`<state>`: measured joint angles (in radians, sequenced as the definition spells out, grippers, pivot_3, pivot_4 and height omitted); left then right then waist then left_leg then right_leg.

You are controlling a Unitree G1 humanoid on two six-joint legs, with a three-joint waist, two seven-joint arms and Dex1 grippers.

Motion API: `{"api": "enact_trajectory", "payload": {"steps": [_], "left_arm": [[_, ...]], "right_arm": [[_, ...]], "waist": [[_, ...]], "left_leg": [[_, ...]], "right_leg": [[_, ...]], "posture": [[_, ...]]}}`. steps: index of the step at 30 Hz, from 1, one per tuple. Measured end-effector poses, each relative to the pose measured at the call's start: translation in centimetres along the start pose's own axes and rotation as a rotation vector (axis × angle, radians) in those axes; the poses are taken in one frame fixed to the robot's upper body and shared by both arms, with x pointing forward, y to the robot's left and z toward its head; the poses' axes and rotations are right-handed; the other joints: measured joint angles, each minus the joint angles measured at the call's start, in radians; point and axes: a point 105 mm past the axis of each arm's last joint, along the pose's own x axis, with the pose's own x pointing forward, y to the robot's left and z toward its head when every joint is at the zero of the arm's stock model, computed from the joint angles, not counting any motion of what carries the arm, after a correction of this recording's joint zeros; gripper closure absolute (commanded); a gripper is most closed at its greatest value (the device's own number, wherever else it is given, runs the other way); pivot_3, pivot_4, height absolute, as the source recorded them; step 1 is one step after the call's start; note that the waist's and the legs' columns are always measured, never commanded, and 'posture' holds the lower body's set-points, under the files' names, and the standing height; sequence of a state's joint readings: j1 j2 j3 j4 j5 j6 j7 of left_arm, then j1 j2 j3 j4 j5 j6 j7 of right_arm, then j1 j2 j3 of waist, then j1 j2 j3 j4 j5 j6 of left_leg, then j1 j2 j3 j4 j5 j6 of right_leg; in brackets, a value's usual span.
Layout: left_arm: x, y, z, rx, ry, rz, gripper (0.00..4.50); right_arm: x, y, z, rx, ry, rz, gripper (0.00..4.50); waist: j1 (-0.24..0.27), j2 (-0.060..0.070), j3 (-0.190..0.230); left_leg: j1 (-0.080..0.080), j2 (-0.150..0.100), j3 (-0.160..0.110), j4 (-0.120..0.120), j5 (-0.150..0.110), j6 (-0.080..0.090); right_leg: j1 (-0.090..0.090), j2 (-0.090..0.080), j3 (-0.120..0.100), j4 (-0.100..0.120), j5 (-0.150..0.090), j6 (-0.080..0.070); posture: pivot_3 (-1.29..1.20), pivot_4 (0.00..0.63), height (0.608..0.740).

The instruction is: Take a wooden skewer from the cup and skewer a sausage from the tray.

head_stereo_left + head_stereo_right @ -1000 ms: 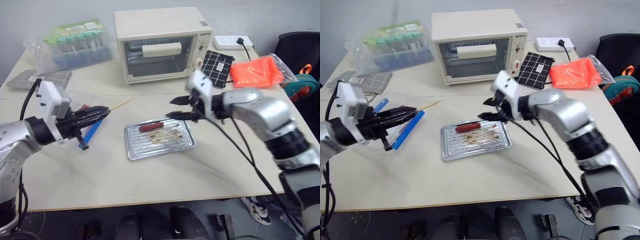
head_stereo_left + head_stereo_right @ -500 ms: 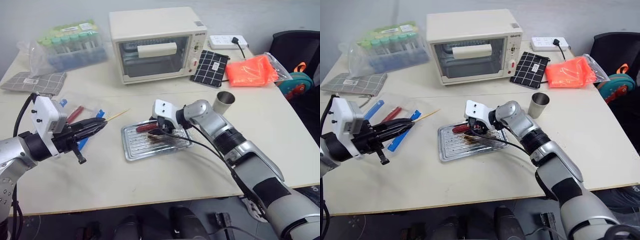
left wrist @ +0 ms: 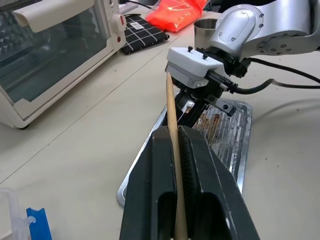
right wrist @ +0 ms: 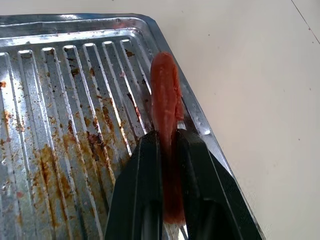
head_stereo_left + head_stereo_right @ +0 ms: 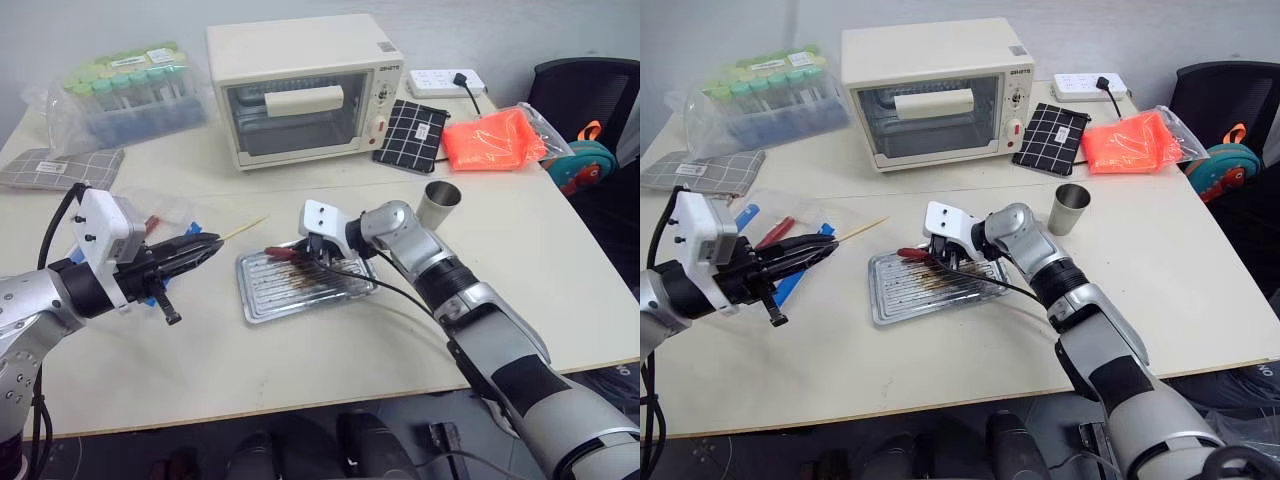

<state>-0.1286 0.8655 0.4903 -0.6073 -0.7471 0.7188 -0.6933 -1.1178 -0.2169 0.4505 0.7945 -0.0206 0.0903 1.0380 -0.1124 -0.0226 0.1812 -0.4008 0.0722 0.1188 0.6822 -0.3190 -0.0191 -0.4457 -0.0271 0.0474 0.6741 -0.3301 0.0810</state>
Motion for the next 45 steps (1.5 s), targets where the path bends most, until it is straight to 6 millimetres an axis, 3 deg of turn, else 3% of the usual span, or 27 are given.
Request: {"api": "enact_trajectory", "payload": {"steps": [6, 7, 10, 41, 45], "left_arm": [[0.1, 0.4, 0.0, -0.01, -0.005, 0.006, 4.5], [0.1, 0.4, -0.1, -0.011, -0.004, 0.006, 4.5], [0.3, 0.3, -0.2, -0.012, -0.004, -0.004, 4.5], [0.9, 0.8, 0.1, 0.01, -0.018, -0.014, 4.5], [1.0, 0.9, 0.4, 0.022, -0.026, -0.017, 4.5]], "right_arm": [[0.0, -0.1, -0.2, 0.021, -0.005, -0.007, 4.01], [0.0, -0.1, -0.2, 0.025, -0.005, -0.007, 3.62], [0.0, 0.0, -0.5, 0.033, 0.014, 0.001, 3.01], [0.0, 0.5, -0.9, 0.081, 0.008, 0.02, 3.01], [0.1, 0.9, -1.0, 0.083, 0.001, 0.034, 3.51]], "waist": [[0.0, 0.0, 0.0], [0.0, 0.0, 0.0], [0.0, 0.0, 0.0], [-0.001, 0.0, 0.0], [-0.001, 0.0, 0.0]], "left_leg": [[0.0, 0.0, 0.0, 0.0, 0.0, 0.0], [0.001, 0.0, 0.0, 0.0, 0.0, 0.0], [0.001, 0.0, 0.0, 0.0, 0.0, 0.0], [0.002, 0.0, 0.0, 0.0, 0.0, 0.0], [0.002, -0.001, 0.001, 0.0, 0.0, 0.0]], "right_leg": [[0.0, 0.0, 0.0, 0.001, 0.0, 0.0], [0.0, 0.0, 0.0, 0.001, 0.0, 0.0], [0.0, 0.0, 0.0, 0.001, 0.0, 0.0], [0.0, 0.0, 0.0, 0.003, 0.0, 0.0], [0.0, 0.0, 0.0, 0.004, 0.0, 0.0]], "posture": [[0.0, 0.15, 0.74], [0.0, 0.15, 0.74], [0.0, 0.15, 0.74], [0.0, 0.15, 0.74], [0.0, 0.15, 0.74]]}}
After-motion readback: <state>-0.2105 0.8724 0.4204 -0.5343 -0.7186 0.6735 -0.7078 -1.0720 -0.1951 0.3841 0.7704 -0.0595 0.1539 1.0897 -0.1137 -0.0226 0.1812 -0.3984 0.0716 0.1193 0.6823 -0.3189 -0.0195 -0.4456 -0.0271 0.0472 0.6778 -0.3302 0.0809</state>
